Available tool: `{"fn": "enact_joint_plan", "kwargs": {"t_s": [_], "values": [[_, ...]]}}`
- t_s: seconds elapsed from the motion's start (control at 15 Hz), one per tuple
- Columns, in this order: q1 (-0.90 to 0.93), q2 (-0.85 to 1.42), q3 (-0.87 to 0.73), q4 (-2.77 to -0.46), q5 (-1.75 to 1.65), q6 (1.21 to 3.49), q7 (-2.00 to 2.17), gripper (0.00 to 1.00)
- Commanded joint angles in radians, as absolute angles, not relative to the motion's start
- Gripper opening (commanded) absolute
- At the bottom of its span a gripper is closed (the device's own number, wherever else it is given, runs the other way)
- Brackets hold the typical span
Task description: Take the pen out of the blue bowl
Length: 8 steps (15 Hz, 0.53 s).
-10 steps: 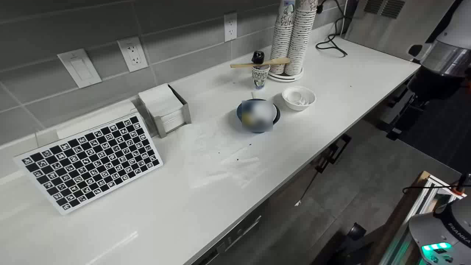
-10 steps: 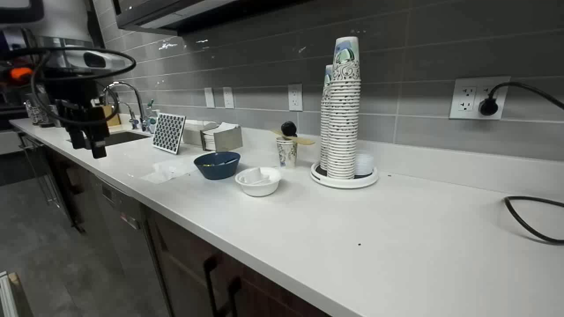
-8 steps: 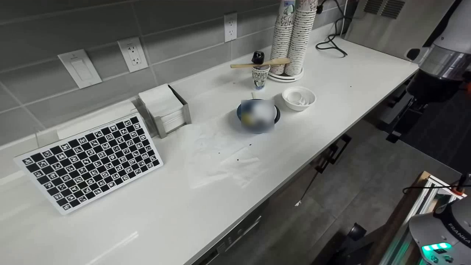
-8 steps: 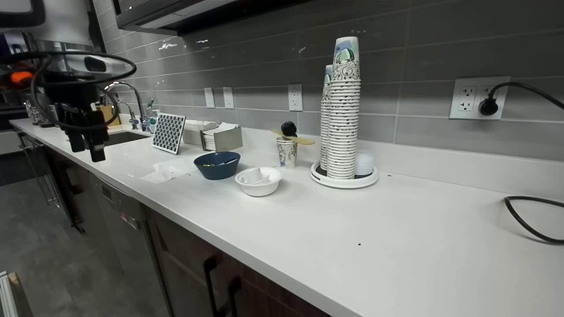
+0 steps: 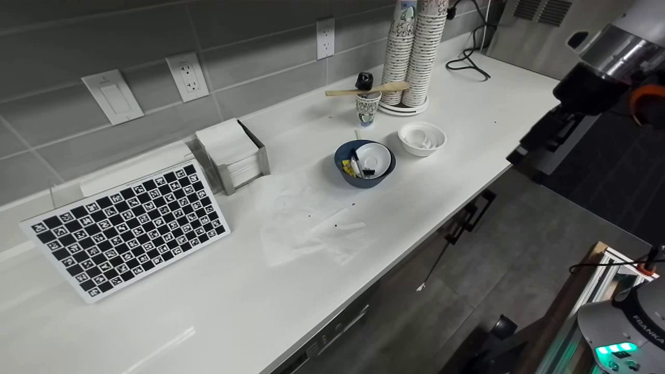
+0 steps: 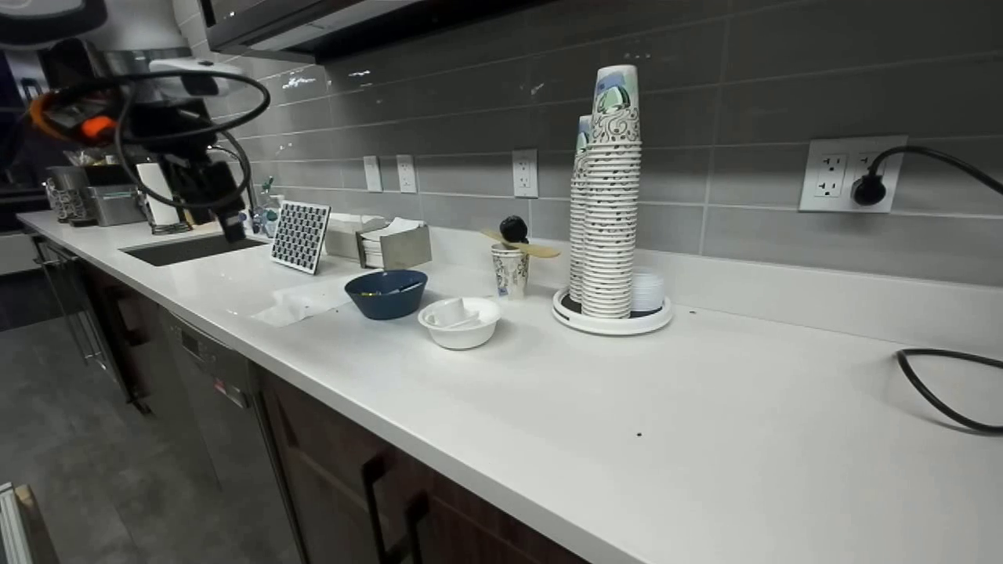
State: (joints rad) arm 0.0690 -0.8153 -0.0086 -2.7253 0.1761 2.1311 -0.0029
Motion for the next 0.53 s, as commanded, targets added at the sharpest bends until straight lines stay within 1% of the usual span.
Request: {"fn": "enact_joint_plan", "kwargs": {"t_s": [0.0,0.2,0.27,0.47], "values": [[0.070,-0.582,0.043,-2.583,0.235,2.393,0.098,1.00],[0.056,-0.417,0.113,-2.473,0.178,2.555,0.174,1.00],[0.055,-0.358,0.133,-2.430,0.152,2.564,0.185,1.00],[0.038,-0.177,0.195,-2.279,0.049,2.464,0.269,1.00]]}}
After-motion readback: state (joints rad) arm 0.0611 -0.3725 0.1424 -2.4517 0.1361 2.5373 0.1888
